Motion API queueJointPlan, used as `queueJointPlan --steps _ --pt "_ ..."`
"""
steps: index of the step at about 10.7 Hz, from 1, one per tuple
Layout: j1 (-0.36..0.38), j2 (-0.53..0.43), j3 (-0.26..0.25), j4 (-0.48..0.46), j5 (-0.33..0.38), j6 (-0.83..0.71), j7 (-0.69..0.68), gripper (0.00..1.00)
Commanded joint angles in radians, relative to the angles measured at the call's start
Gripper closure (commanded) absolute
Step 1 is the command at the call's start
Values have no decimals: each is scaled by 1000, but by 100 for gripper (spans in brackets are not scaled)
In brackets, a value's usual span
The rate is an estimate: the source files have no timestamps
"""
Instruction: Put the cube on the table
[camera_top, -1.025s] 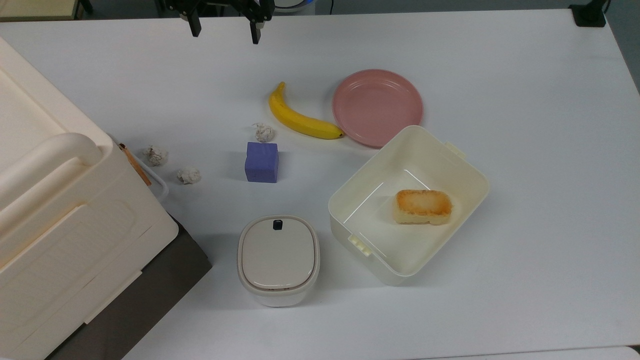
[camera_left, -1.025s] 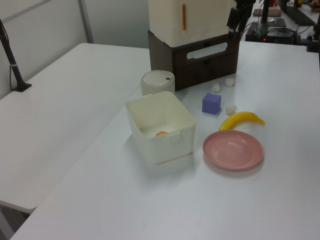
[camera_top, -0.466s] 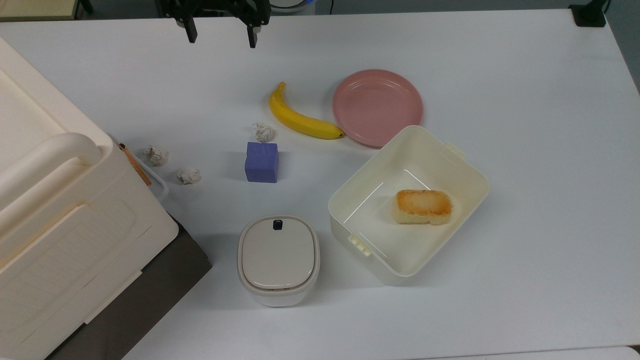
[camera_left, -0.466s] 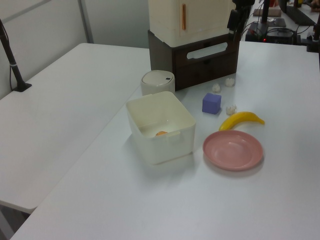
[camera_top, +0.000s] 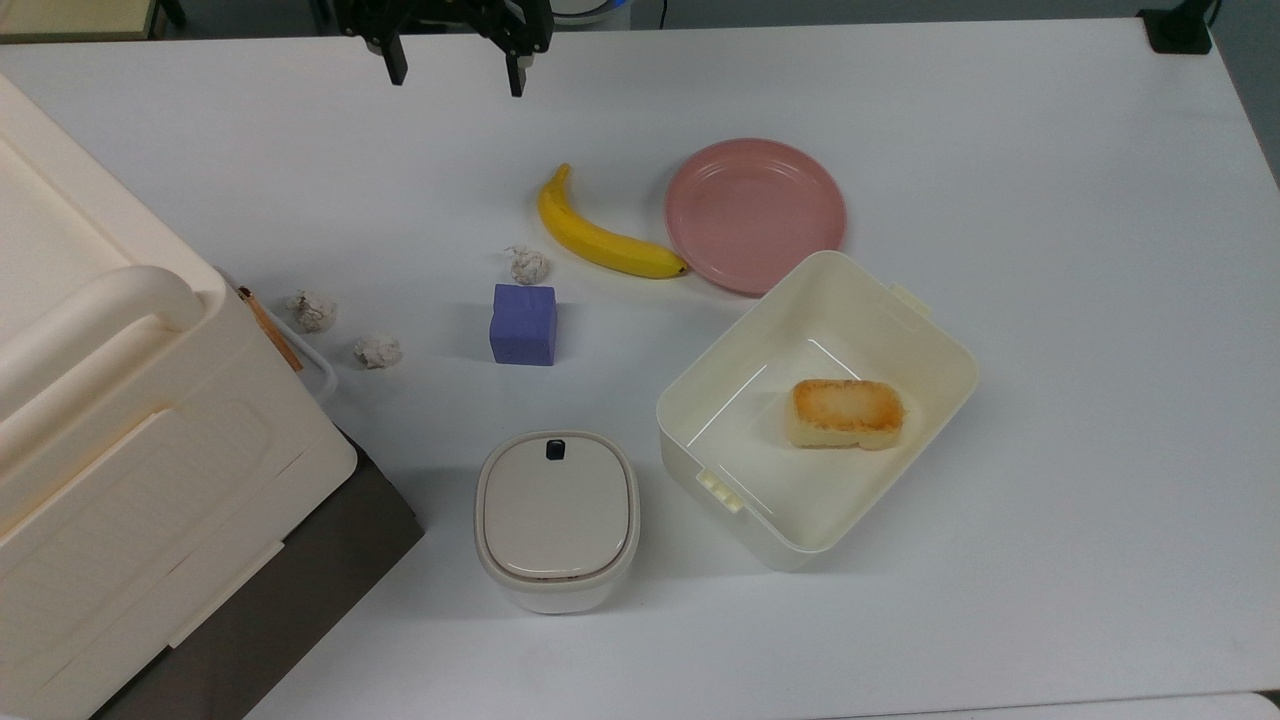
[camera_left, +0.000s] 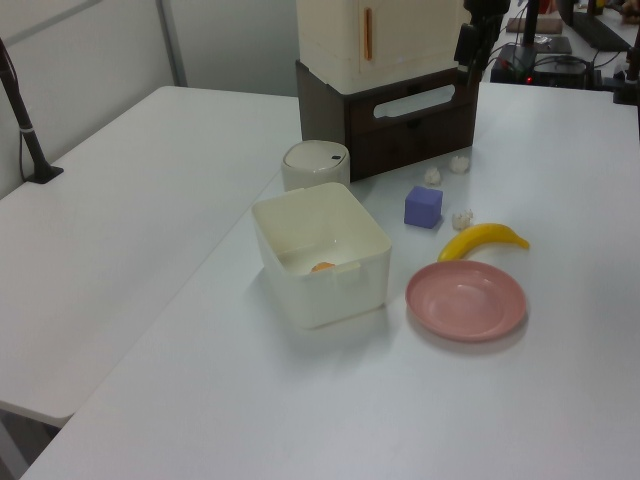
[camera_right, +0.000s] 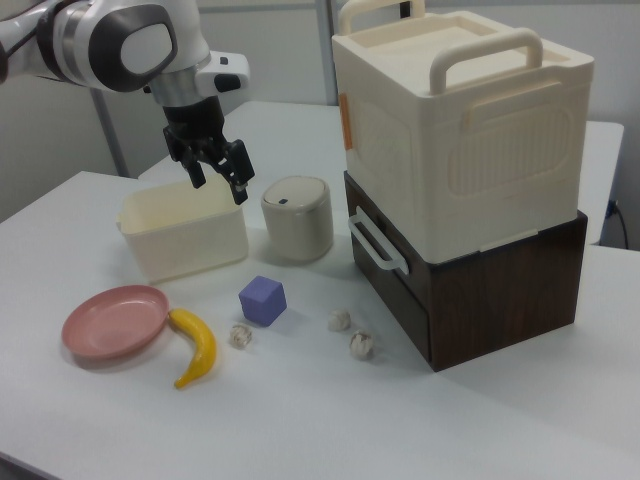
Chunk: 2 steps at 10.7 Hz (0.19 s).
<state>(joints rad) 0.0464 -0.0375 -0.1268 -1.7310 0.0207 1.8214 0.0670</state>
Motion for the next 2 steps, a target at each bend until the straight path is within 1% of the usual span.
queueJointPlan --steps 1,2 --pt "21 -4 -10 7 -1 -17 50 0" --pt "23 -4 -10 7 -1 -14 57 0"
